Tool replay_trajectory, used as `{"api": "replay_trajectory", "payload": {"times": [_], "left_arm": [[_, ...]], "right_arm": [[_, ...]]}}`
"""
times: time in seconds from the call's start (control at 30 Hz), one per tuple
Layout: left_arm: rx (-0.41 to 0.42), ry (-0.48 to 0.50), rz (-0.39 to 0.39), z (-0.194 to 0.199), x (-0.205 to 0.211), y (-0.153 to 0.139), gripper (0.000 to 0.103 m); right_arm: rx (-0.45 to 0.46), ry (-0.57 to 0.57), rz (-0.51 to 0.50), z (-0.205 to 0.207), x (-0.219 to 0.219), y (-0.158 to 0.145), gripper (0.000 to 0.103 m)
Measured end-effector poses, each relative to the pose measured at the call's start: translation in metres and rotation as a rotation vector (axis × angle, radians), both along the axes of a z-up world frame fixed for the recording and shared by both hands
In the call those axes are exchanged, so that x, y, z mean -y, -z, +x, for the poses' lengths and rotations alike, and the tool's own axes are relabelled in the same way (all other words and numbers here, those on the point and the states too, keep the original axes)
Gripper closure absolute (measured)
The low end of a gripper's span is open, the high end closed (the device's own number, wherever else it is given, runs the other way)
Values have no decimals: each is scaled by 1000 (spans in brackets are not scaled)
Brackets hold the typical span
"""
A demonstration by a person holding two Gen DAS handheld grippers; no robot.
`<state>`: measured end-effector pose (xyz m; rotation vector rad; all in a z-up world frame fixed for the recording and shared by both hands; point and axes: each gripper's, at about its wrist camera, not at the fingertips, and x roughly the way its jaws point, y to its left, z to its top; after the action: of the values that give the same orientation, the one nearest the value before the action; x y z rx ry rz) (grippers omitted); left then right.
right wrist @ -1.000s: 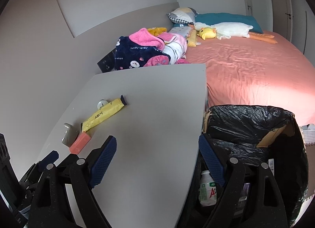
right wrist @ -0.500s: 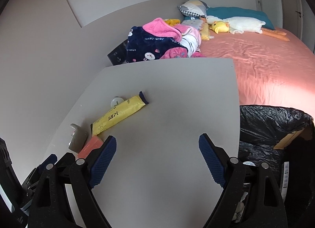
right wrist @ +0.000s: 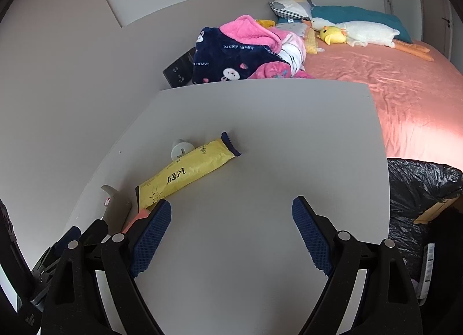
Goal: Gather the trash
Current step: 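Move both grippers back to the desk toward the tape roll and yellow wrapper, then grasp the red-white tape roll with the left gripper while the right grasps the yellow wrapper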
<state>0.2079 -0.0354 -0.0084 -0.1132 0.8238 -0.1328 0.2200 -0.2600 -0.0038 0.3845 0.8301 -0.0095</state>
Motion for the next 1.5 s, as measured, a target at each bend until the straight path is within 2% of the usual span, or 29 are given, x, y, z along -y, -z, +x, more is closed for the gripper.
{"api": "replay_trajectory", "payload": {"times": [0.23,0.4,0.53,0.63,0.7,0.83,0.93,1.1,1.23,1.43,1.5], "left_arm": [[-34,13,16,18,-3,10,17],[-57,6,29,27,-7,16,30],[-64,11,12,29,-10,19,30],[-45,3,30,29,-10,18,38],[-38,18,18,28,-11,18,46],[-27,57,-1,28,-7,19,55],[-69,66,-37,32,-10,24,58],[-67,45,-54,32,-15,24,60],[-67,47,-54,33,-14,25,63],[-68,41,-64,33,-15,25,63],[-68,41,-64,33,-15,25,64]], "right_arm": [[-14,8,-2,13,-6,3,17],[-31,25,2,25,-12,7,17],[-43,30,-3,36,-21,11,17],[-53,28,1,41,-27,14,17],[-57,21,-4,46,-34,14,17],[-70,15,-1,56,-44,14,17],[-97,27,6,65,-50,16,17],[-154,45,19,78,-52,23,17],[-160,55,31,81,-51,24,17],[-159,89,69,88,-48,25,35],[-166,74,67,91,-49,25,45]]}}
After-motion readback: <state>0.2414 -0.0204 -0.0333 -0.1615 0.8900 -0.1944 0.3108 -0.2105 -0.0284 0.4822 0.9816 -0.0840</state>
